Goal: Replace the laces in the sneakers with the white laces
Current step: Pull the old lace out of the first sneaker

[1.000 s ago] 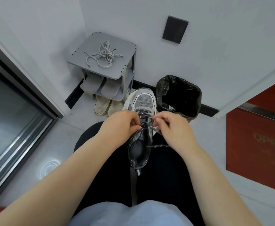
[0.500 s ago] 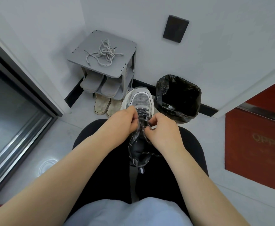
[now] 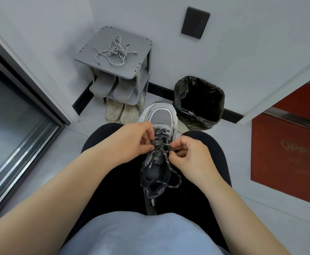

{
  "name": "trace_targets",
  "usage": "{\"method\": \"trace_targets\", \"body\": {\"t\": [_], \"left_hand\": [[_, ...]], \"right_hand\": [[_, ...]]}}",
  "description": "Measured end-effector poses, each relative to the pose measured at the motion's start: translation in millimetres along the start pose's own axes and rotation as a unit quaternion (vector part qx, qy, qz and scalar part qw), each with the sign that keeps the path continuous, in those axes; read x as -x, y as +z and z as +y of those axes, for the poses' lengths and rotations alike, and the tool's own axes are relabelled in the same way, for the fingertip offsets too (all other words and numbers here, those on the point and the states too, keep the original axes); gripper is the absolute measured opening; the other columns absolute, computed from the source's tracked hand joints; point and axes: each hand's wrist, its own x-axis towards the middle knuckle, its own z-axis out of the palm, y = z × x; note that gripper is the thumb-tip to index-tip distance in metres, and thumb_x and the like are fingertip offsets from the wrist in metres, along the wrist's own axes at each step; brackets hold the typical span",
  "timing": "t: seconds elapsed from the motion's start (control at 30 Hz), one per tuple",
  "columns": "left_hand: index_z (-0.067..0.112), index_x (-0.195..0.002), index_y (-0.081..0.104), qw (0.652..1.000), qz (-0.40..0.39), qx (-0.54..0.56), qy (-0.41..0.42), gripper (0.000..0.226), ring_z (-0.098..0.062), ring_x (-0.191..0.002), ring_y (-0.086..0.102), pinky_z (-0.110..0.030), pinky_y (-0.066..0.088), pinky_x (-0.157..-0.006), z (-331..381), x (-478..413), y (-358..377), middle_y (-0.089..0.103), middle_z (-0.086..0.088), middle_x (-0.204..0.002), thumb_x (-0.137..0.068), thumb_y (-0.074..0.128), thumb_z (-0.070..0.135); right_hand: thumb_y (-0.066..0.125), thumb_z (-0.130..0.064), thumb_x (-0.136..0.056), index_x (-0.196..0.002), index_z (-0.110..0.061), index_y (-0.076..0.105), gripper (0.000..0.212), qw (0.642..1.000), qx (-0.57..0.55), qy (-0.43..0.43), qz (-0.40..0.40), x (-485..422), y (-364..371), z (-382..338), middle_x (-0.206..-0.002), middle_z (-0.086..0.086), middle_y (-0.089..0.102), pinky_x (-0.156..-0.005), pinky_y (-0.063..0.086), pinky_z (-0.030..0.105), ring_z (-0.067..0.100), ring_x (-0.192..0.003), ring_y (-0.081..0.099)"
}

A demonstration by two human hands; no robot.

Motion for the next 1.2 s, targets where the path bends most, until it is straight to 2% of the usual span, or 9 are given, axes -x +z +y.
{"method": "trace_targets", "body": {"t": [0.13, 0.23, 0.4, 0.6, 0.77, 0.87, 1.0, 1.1, 1.2], "left_hand": [[0.020, -0.087, 0.060, 0.995, -0.017, -0.096, -0.020, 0.010, -0.005, -0.068, 0.053, -0.018, 0.044, -0.068, 2, -2, -10, 0.058, 0.010, -0.073, -0.081, 0.067, 0.017], [0.016, -0.090, 0.064, 0.985, -0.047, -0.163, -0.015, 0.010, -0.012, -0.075, 0.055, -0.024, 0.047, -0.072, 6, -7, -15, 0.059, 0.006, -0.077, -0.081, 0.064, 0.019], [0.014, -0.063, 0.055, 0.964, -0.067, -0.258, 0.010, 0.014, -0.020, -0.063, 0.048, -0.027, 0.041, -0.060, 13, -13, -20, 0.051, -0.001, -0.062, -0.075, 0.060, 0.018], [0.023, -0.064, 0.056, 1.000, 0.003, -0.020, -0.007, 0.016, -0.009, -0.066, 0.053, -0.023, 0.043, -0.066, -3, -13, -22, 0.060, 0.004, -0.073, -0.077, 0.064, 0.017], [0.017, -0.068, 0.053, 0.976, -0.082, 0.200, -0.037, 0.020, -0.013, -0.069, 0.056, -0.028, 0.045, -0.073, 7, -11, -15, 0.065, 0.001, -0.065, -0.086, 0.046, 0.011], [0.024, -0.066, 0.053, 0.996, -0.074, 0.027, -0.036, 0.019, -0.007, -0.062, 0.051, -0.026, 0.041, -0.065, 0, -14, -33, 0.057, 0.009, -0.063, -0.085, 0.055, 0.025], [0.025, -0.082, 0.066, 0.971, -0.078, -0.223, -0.028, 0.020, -0.009, -0.080, 0.056, -0.026, 0.045, -0.073, -4, -18, -45, 0.055, 0.012, -0.076, -0.074, 0.070, 0.043], [0.019, -0.087, 0.069, 0.982, -0.074, -0.172, -0.004, 0.022, -0.012, -0.078, 0.052, -0.027, 0.041, -0.070, -5, -20, -37, 0.053, 0.009, -0.078, -0.078, 0.069, 0.039], [0.014, -0.082, 0.067, 0.991, -0.065, -0.115, -0.007, 0.021, -0.018, -0.090, 0.055, -0.037, 0.045, -0.086, -11, -18, -45, 0.060, -0.001, -0.093, -0.079, 0.068, 0.034]], "right_hand": [[0.071, -0.017, -0.081, -0.074, -0.028, 0.069, 0.013, 0.999, -0.050, 0.007, -0.009, -5, 1, -3, -0.073, -0.006, 0.069, -0.069, 0.054, 0.024, 0.007, -0.067, 0.064], [0.075, -0.022, -0.077, -0.074, -0.025, 0.071, 0.006, 0.999, -0.027, 0.011, 0.013, -10, 6, -7, -0.069, -0.009, 0.067, -0.061, 0.046, 0.010, -0.003, -0.058, 0.058], [0.063, -0.024, -0.087, -0.078, -0.022, 0.065, 0.009, 0.999, 0.047, -0.014, 0.002, -13, 7, -13, -0.069, -0.012, 0.062, -0.061, 0.043, 0.012, 0.001, -0.064, 0.057], [0.048, -0.022, -0.095, -0.076, -0.025, 0.051, 0.020, 0.994, 0.061, -0.029, -0.089, -21, -22, -21, -0.071, -0.011, 0.063, -0.067, 0.042, 0.019, -0.001, -0.062, 0.054], [0.063, -0.034, -0.085, -0.070, -0.023, 0.056, 0.020, 0.985, 0.126, -0.021, -0.117, -33, -28, -18, -0.053, -0.011, 0.050, -0.057, 0.035, 0.024, 0.002, -0.049, 0.042], [0.072, -0.035, -0.078, -0.068, -0.023, 0.065, 0.016, 0.973, 0.179, -0.015, -0.146, -33, -40, -23, -0.050, -0.010, 0.053, -0.057, 0.038, 0.024, 0.002, -0.049, 0.045], [0.069, -0.034, -0.080, -0.078, -0.026, 0.068, 0.009, 0.942, 0.312, -0.049, -0.117, -32, -52, -33, -0.064, -0.010, 0.055, -0.060, 0.039, 0.026, 0.009, -0.066, 0.051], [0.069, -0.039, -0.079, -0.081, -0.028, 0.069, 0.012, 0.948, 0.291, -0.055, -0.118, -29, -40, -33, -0.069, -0.012, 0.056, -0.066, 0.042, 0.027, 0.012, -0.074, 0.054], [0.069, -0.037, -0.080, -0.081, -0.028, 0.069, 0.010, 0.956, 0.271, -0.037, -0.105, -27, -37, -26, -0.074, -0.011, 0.052, -0.070, 0.044, 0.029, 0.015, -0.080, 0.055]]}}
